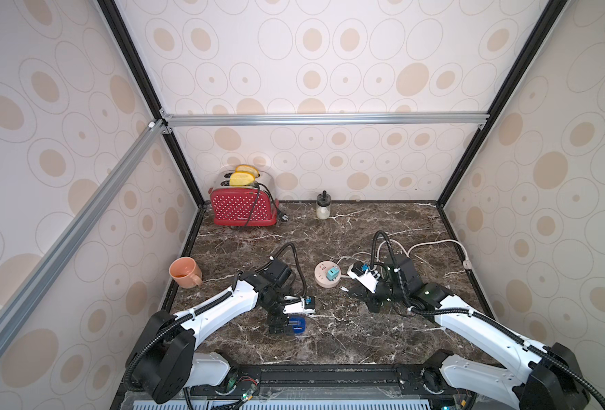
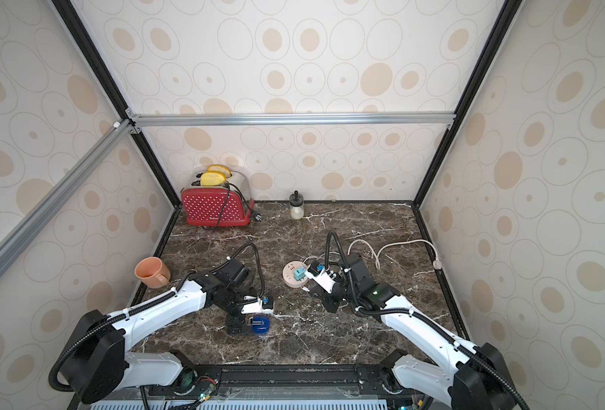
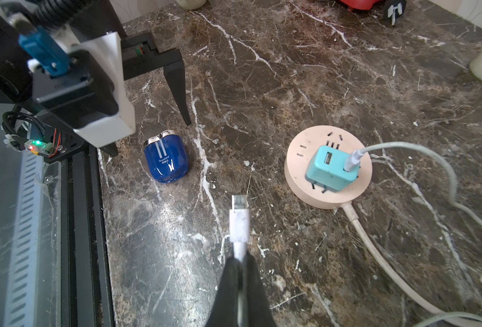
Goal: Charge the electric shaver
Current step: Pick up the electric shaver from the center of the board.
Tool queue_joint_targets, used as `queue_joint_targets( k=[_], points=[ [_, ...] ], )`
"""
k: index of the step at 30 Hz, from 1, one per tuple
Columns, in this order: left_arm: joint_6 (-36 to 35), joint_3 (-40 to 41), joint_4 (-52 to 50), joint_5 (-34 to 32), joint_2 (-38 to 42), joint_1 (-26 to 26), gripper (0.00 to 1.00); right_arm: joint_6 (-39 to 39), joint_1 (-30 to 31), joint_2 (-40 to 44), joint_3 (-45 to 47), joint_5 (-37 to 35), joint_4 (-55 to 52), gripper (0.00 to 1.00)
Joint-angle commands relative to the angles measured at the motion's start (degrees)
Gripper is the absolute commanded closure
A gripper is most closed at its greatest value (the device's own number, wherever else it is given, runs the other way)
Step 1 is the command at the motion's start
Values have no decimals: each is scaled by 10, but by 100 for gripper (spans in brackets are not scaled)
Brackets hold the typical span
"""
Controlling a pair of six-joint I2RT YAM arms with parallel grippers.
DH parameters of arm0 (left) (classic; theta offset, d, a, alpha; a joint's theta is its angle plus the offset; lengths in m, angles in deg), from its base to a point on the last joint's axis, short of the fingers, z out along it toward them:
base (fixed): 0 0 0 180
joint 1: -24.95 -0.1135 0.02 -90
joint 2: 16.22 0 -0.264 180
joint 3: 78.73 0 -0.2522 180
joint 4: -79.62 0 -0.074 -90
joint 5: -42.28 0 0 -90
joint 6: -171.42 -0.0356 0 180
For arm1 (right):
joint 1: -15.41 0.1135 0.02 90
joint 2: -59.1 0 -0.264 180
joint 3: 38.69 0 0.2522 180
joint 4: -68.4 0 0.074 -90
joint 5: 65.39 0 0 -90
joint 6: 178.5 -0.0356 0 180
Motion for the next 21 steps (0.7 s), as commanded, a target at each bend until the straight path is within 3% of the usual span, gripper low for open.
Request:
queue_joint_targets(
  k=[1, 5, 15, 21],
  points=[
    [-1, 16, 23, -22, -4, 6, 1, 10, -9, -4, -4, 15, -1, 100],
    [19, 48, 93, -26, -1, 6, 1, 3, -11, -2, -4, 16, 6, 100],
    [20, 93, 149, -25, -4, 6, 1, 1, -12, 0, -8, 10, 9, 100],
    [16, 87, 151, -30, -36, 6, 11, 5, -13, 2, -13, 4, -1, 100]
  ],
)
